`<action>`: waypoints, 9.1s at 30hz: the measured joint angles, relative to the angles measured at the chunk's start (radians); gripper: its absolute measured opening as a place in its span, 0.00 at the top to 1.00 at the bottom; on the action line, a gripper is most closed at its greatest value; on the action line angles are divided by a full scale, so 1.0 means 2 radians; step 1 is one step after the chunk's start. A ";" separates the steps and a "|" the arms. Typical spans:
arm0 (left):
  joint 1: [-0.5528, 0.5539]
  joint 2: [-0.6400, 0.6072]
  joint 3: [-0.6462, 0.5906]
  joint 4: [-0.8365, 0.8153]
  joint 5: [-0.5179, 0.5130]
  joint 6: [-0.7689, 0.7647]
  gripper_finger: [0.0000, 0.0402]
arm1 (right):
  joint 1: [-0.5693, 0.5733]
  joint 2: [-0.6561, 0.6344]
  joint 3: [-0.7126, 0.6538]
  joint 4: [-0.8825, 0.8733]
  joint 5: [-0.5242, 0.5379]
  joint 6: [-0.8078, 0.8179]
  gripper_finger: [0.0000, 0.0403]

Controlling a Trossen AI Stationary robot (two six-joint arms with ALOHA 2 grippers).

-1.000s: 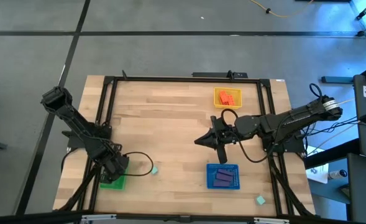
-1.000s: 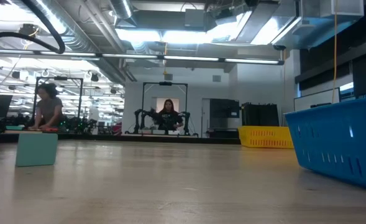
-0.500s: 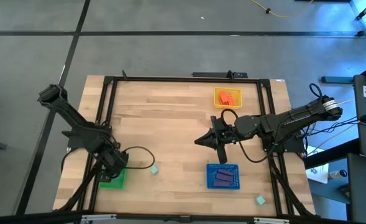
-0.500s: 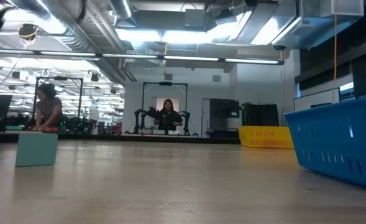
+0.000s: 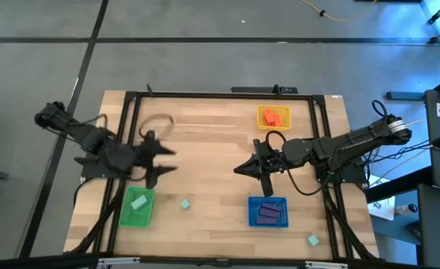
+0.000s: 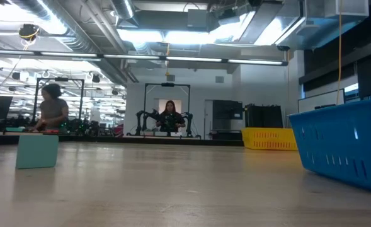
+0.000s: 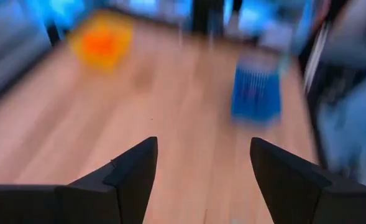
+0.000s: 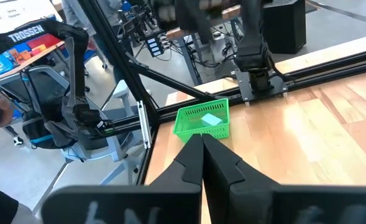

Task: Sort & place blocks by color
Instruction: Put the right blue block into the green bin

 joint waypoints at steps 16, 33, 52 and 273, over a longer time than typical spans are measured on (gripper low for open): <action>0.099 -0.016 -0.223 0.519 0.079 0.038 0.38 | 0.000 0.000 0.000 0.000 0.000 -0.003 1.00; 0.100 -0.017 -0.224 0.521 0.075 0.079 0.51 | 0.000 0.000 0.000 0.001 0.001 -0.021 1.00; 0.100 -0.017 -0.224 0.503 0.121 0.111 1.00 | 0.000 0.000 0.000 0.001 0.009 -0.024 1.00; 0.206 0.213 -0.044 0.490 0.248 0.036 0.59 | -0.098 0.042 0.008 0.053 -0.064 -0.053 0.63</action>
